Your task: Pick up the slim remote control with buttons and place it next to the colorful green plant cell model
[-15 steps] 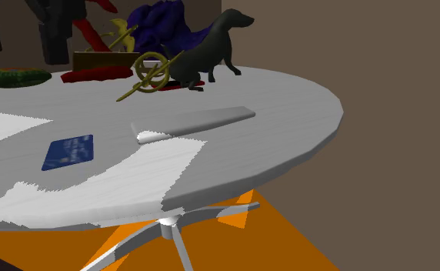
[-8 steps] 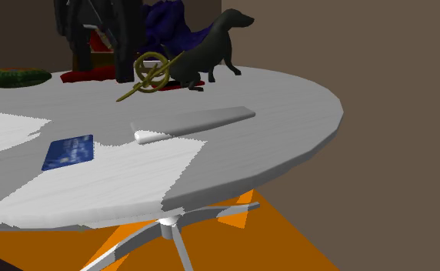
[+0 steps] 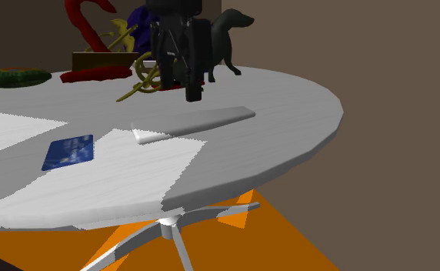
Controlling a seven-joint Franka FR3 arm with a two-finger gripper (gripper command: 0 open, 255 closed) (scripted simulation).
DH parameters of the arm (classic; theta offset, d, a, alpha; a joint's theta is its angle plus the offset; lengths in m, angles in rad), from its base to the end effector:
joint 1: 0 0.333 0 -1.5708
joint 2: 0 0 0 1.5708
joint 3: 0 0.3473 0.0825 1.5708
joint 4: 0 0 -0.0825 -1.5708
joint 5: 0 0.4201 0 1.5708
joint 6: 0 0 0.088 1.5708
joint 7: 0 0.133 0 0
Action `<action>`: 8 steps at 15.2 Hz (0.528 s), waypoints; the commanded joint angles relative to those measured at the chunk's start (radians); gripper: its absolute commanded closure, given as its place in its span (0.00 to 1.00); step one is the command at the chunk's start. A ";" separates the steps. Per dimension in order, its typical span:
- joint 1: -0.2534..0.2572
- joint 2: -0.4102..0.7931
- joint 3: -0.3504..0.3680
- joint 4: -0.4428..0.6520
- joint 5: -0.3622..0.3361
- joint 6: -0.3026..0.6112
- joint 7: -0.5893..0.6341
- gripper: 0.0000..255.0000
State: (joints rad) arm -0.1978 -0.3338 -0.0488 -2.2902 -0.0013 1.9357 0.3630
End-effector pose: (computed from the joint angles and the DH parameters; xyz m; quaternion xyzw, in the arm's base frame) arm 0.4553 -0.1157 0.4716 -0.9543 0.2985 0.0110 0.0067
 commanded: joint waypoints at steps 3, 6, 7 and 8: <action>-0.033 0.068 -0.007 0.030 -0.019 0.049 0.087 0.00; -0.033 0.079 -0.008 -0.001 -0.019 0.090 0.087 0.00; -0.033 0.083 -0.008 -0.010 -0.019 0.104 0.087 0.00; -0.033 0.087 -0.009 -0.020 -0.019 0.118 0.087 0.00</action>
State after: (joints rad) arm -0.2305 -0.2483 -0.0566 -2.2983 -0.0199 2.0395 0.4502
